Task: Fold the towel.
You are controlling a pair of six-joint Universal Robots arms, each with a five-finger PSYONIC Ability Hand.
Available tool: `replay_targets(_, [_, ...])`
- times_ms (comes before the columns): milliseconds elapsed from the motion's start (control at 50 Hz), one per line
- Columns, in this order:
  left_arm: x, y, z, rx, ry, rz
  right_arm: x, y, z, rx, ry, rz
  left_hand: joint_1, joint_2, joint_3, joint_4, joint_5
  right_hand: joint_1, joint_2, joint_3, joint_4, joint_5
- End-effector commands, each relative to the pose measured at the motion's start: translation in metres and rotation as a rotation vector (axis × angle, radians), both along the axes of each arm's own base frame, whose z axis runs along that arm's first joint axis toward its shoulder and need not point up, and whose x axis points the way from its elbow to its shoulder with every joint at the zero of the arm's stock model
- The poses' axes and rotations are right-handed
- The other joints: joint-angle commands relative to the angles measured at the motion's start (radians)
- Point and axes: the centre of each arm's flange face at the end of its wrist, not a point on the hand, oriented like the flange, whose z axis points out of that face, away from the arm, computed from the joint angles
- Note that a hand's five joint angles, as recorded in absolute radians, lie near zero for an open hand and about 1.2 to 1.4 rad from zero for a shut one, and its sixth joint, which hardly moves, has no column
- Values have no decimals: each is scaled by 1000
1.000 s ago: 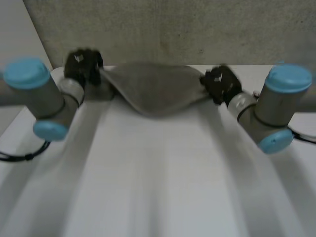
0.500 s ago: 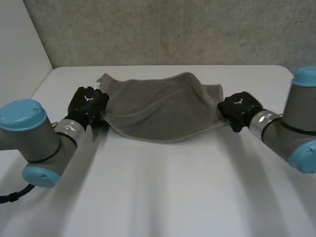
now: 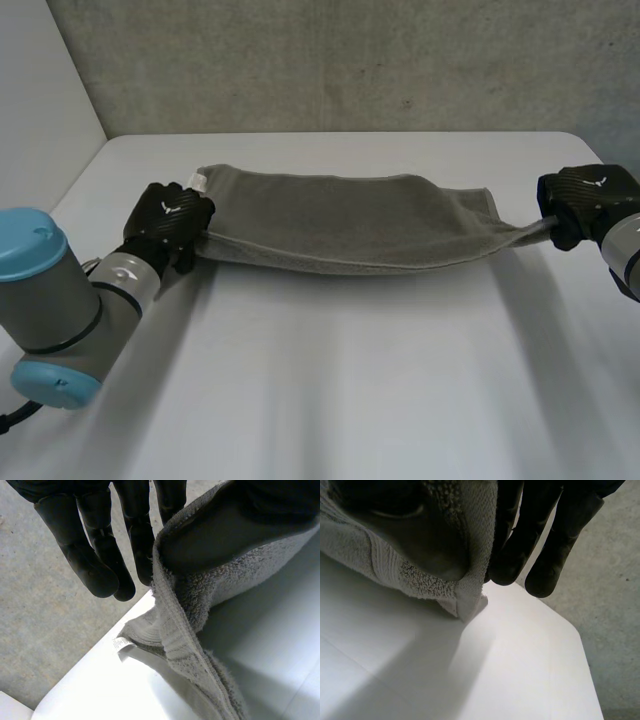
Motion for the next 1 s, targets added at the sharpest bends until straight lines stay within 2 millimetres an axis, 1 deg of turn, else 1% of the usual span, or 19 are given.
replay_targets(20, [3, 3, 7, -28, -22, 4, -5, 2, 20, -105, -4, -20, -216, -239, -209, -180, -356, 63, 87, 62, 58, 56])
replay_targets(80, [3, 2, 1, -14, -27, 4, -9, -1, 20, -157, 27, -35, -216, -239, -209, -180, -356, 63, 87, 62, 58, 56])
replay_targets(160, [2, 2, -15, 32, -40, 2, -12, -1, 17, -210, 72, -50, -227, -250, -220, -191, -367, 63, 87, 62, 58, 56])
replay_targets(180, [2, 2, -18, 43, -44, 2, -12, 0, 12, -206, 83, -50, -361, -384, -354, -325, -501, 63, 87, 62, 58, 56])
replay_targets(200, [2, 2, -18, 44, -44, 2, -11, 2, 9, -196, 93, -44, -363, -385, -355, -326, -502, 63, 87, 62, 58, 56])
replay_targets(240, [2, 2, -25, 61, -49, 1, -11, 2, 5, -185, 100, -43, -672, -695, -665, -636, -812, 63, 87, 62, 58, 56])
replay_targets(260, [2, 2, -25, 61, -49, 1, -11, 1, 1, -171, 104, -45, -674, -696, -666, -637, -813, 63, 87, 62, 58, 56])
replay_targets(280, [2, 2, -26, 67, -51, 1, -11, 1, 1, -171, 104, -45, -770, -792, -762, -733, -909, 63, 87, 62, 58, 56])
replay_targets(300, [2, 2, -26, 67, -51, 1, -11, 0, -4, -158, 105, -44, -771, -793, -763, -734, -910, 63, 87, 62, 58, 56])
replay_targets(320, [3, 3, -28, 72, -54, 1, -11, -1, -8, -149, 106, -42, -832, -854, -824, -795, -971, 63, 87, 62, 58, 56])
replay_targets(340, [3, 4, -29, 77, -55, 1, -11, -1, -8, -149, 106, -42, -896, -919, -889, -860, -1036, 63, 87, 62, 58, 56])
replay_targets(380, [4, 4, -30, 81, -56, 2, -12, -1, -9, -144, 108, -43, -929, -951, -921, -892, -1068, 63, 87, 62, 58, 56])
replay_targets(680, [9, 17, -31, 135, -73, 6, -16, -5, -11, -148, 123, -57, -909, -931, -901, -872, -1048, 63, 87, 62, 58, 56])
replay_targets(800, [12, 28, -37, 167, -107, 0, -19, -6, -13, -143, 135, -65, -876, -899, -869, -840, -1016, 63, 87, 62, 58, 56])
replay_targets(840, [16, 33, -44, 177, -148, 1, -21, -7, -13, -143, 135, -71, -873, -896, -866, -837, -1013, 63, 87, 62, 58, 56])
replay_targets(920, [25, 32, -48, 171, -196, 18, -23, -8, -13, -142, 135, -77, -850, -872, -842, -813, -989, 63, 87, 62, 58, 56])
replay_targets(960, [33, 29, -50, 164, -238, 32, -23, -8, -13, -139, 136, -76, -760, -782, -752, -723, -899, 63, 87, 62, 58, 56])
replay_targets(980, [33, 29, -50, 164, -238, 32, -23, -8, -13, -139, 136, -76, -759, -781, -751, -722, -898, 63, 87, 62, 58, 56])
replay_targets(1000, [35, 28, -51, 162, -250, 38, -23, -7, -14, -135, 136, -75, -683, -706, -676, -647, -823, 63, 87, 62, 58, 56])
